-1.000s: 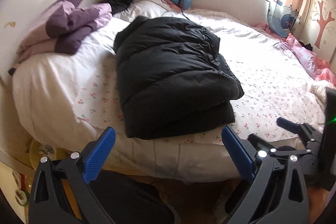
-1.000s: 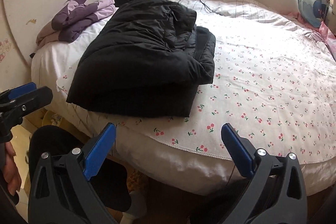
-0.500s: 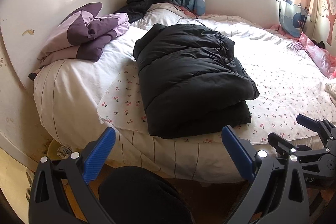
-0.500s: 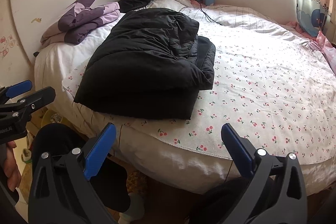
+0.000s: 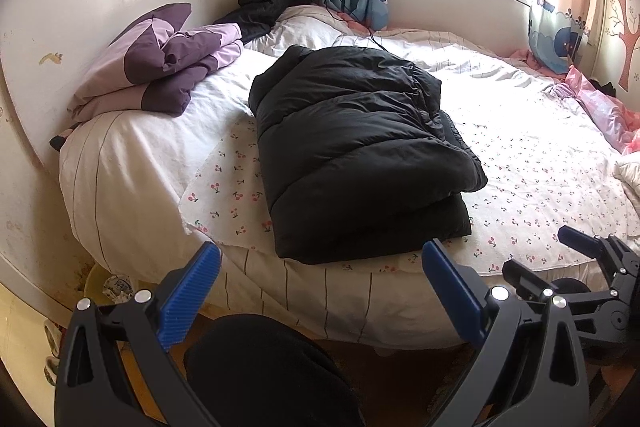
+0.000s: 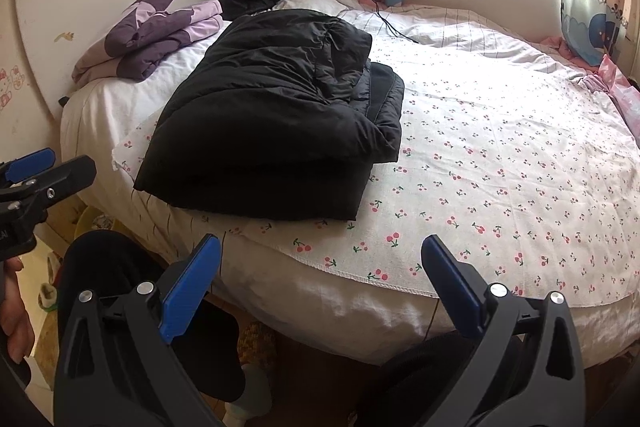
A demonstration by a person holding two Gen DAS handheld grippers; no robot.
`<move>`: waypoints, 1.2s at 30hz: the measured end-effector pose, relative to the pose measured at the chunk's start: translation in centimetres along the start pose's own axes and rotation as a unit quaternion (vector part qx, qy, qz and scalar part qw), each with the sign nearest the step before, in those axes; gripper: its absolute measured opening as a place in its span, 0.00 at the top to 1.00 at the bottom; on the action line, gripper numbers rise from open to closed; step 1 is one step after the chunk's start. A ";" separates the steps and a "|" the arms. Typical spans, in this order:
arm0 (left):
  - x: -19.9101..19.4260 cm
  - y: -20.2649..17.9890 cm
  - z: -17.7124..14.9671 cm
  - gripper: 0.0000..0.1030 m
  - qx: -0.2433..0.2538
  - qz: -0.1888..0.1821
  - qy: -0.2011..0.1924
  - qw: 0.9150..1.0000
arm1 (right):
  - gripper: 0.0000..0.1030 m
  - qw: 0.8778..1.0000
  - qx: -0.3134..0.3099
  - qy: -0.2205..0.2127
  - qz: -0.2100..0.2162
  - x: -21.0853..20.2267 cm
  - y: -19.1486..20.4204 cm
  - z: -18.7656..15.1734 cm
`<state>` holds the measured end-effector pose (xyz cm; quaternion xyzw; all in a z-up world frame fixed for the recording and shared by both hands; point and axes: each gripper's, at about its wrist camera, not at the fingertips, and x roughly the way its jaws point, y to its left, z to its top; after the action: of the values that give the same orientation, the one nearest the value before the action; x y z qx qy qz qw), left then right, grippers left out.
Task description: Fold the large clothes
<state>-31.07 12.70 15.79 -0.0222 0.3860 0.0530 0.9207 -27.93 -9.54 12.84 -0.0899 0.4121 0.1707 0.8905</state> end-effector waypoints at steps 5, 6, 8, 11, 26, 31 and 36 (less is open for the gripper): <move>0.3 0.3 -0.1 0.06 -0.010 -0.002 0.008 1.000 | 0.06 1.000 -0.001 -0.001 -0.003 0.0 0.0 -0.1; 0.4 0.4 -0.1 0.06 -0.011 -0.003 0.008 1.000 | 0.06 1.000 0.001 -0.001 -0.003 0.0 -0.1 -0.1; 0.6 0.3 -0.2 0.06 -0.012 -0.003 0.013 1.000 | 0.06 1.000 0.005 -0.001 -0.003 0.1 -0.3 -0.1; 0.7 0.1 -0.3 0.06 -0.010 -0.004 0.016 1.000 | 0.06 1.000 0.007 0.001 -0.003 0.2 -0.5 -0.3; 0.4 -0.9 -0.4 0.06 -0.007 -0.018 0.012 1.000 | 0.06 1.000 0.016 0.006 0.001 0.6 -0.7 -0.7; 0.4 -0.9 -0.4 0.06 -0.006 -0.014 0.011 1.000 | 0.06 1.000 0.016 0.010 0.004 0.8 -0.5 -0.8; 0.4 -0.9 -0.5 0.06 -0.006 -0.014 0.010 1.000 | 0.06 1.000 0.016 0.010 0.004 0.9 -0.3 -0.9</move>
<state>-31.03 11.78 15.20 -0.0334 0.3943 0.0426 0.9174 -27.91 -9.88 11.59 -0.0756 0.4241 0.1672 0.8868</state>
